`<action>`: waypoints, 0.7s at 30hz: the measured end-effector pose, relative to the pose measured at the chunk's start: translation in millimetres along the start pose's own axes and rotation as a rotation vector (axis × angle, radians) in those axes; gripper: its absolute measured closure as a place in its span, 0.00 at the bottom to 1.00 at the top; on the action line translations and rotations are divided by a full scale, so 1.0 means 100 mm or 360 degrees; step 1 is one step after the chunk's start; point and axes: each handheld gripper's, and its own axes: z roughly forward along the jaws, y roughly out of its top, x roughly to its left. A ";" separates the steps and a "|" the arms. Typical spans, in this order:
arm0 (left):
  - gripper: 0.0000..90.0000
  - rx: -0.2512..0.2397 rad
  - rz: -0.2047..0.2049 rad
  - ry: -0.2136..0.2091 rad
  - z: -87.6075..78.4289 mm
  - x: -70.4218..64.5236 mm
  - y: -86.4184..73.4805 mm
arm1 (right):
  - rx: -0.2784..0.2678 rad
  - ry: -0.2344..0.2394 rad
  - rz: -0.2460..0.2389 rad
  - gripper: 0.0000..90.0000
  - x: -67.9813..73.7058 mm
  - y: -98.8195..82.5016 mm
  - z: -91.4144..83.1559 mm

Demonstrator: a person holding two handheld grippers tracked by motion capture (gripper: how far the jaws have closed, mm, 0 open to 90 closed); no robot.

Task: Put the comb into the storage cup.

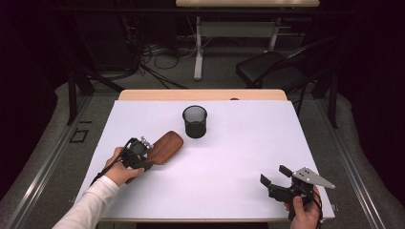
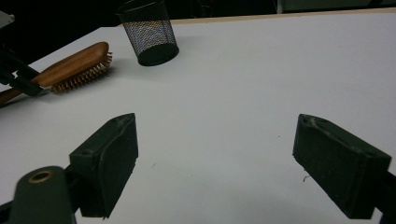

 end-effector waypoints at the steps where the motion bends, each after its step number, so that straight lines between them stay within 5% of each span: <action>1: 0.67 0.0005 0.0002 0.0008 0.00 0.00 0.01 | -0.0004 0.0000 0.0000 0.15 0.00 0.00 0.00; 21: 0.75 0.0058 0.0037 0.0110 0.04 -0.09 0.06 | 0.0001 0.0007 0.0004 0.15 0.00 0.00 0.01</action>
